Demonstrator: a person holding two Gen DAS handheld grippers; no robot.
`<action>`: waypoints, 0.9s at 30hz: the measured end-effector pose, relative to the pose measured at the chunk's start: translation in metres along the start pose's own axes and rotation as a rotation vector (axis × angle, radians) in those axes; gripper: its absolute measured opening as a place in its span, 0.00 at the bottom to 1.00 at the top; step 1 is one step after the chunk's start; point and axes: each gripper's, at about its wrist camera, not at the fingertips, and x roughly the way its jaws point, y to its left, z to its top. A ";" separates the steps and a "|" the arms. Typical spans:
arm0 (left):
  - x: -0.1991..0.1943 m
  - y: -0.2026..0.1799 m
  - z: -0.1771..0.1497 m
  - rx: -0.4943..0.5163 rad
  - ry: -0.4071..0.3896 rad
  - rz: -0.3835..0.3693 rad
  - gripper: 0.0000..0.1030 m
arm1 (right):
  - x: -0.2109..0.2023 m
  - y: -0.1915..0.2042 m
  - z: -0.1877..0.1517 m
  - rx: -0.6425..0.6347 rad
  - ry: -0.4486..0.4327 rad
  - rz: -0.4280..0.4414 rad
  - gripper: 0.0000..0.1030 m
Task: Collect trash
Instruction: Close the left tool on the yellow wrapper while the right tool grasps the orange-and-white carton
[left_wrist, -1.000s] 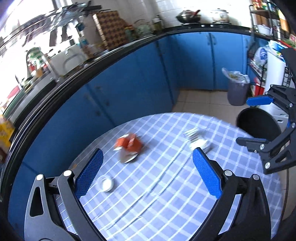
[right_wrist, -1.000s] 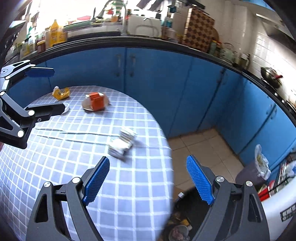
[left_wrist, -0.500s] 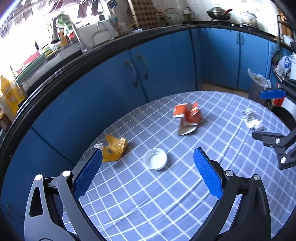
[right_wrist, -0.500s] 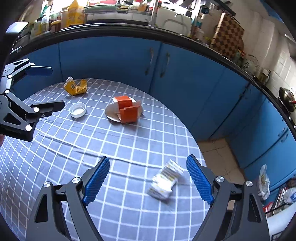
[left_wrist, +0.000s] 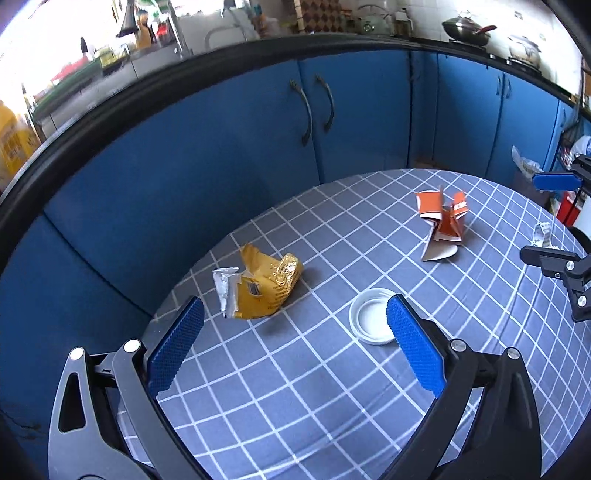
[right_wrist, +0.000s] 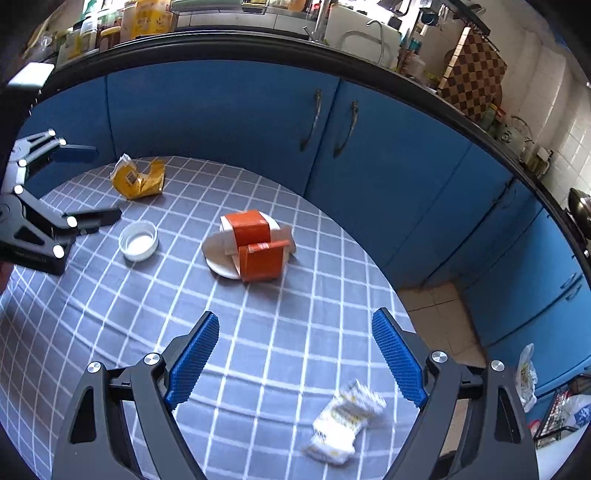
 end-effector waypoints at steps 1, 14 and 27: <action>0.005 0.001 0.001 -0.005 0.009 0.002 0.95 | 0.004 0.000 0.004 0.004 0.003 0.015 0.80; 0.046 0.026 0.020 -0.099 0.077 -0.018 0.95 | 0.063 0.018 0.051 0.043 0.053 0.087 0.80; 0.051 0.038 0.011 -0.099 0.081 -0.065 0.49 | 0.057 0.020 0.028 0.020 0.048 0.122 0.57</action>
